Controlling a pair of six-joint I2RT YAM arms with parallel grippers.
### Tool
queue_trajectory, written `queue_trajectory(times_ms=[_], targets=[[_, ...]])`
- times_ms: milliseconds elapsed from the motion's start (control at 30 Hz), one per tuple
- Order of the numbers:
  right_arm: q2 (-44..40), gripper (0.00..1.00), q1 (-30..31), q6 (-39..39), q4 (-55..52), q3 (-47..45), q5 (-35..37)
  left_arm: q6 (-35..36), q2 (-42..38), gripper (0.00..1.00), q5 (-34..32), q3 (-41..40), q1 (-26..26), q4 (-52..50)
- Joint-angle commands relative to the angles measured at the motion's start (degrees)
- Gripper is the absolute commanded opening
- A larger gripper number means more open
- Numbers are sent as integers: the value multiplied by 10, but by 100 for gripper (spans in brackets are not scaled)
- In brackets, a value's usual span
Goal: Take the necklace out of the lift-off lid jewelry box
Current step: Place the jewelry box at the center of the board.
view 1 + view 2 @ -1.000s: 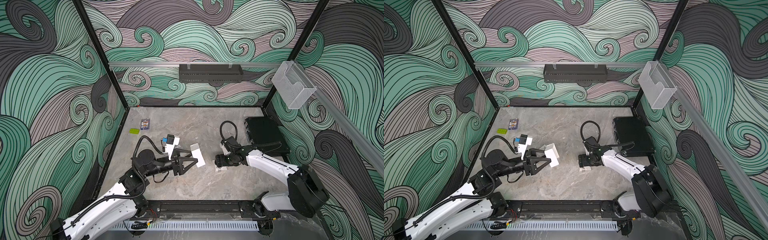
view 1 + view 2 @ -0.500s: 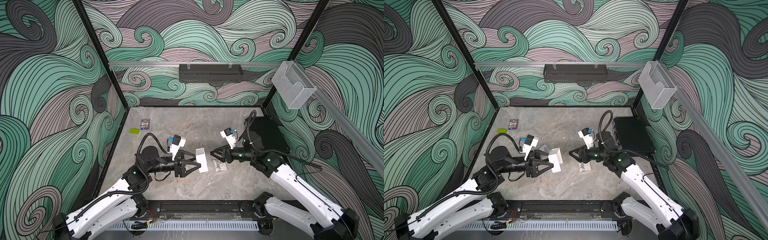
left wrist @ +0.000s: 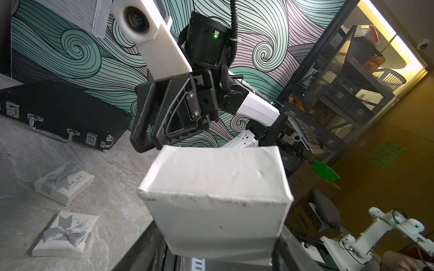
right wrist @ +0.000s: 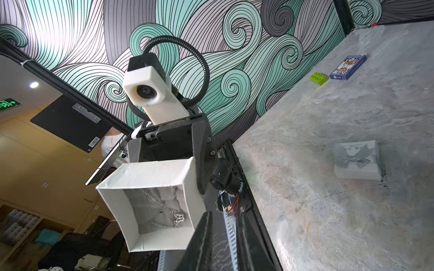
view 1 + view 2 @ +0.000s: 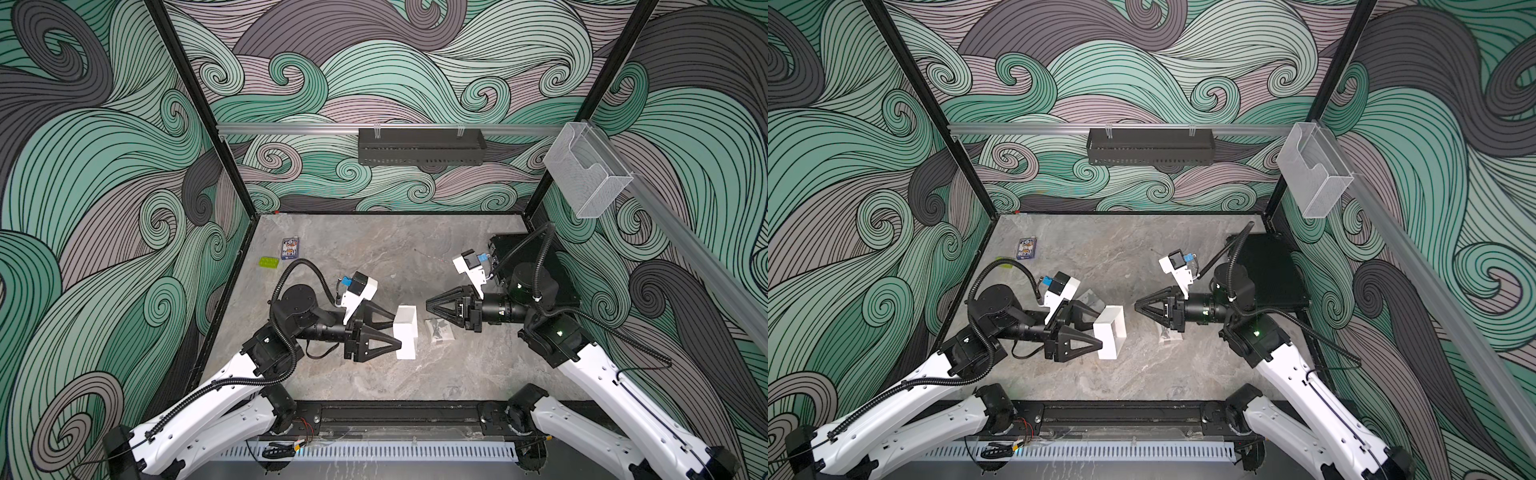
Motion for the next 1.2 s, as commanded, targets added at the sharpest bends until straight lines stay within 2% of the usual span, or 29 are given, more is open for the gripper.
queue_trajectory(times_ms=[0,433,567,733,800,867,967,1100,1167], targets=[[2,23,16,11,37,-6,-19,18,7,63,17,23,3,-7],[25,24,69,-14,25,-1,5,18,17,63,12,26,4,2],[34,17,80,-14,34,-2,8,21,20,63,12,27,4,2],[40,15,91,-15,38,-6,14,23,23,63,13,26,5,5],[41,10,94,-16,39,-7,16,23,25,63,13,26,6,4],[40,0,96,-15,37,-7,22,25,25,63,13,25,6,4],[37,0,96,-20,29,-10,34,27,23,64,10,22,8,1],[34,0,96,-28,8,-7,48,29,21,72,3,17,11,-10],[32,0,96,-32,-3,-6,58,29,20,79,-2,11,14,-13]])
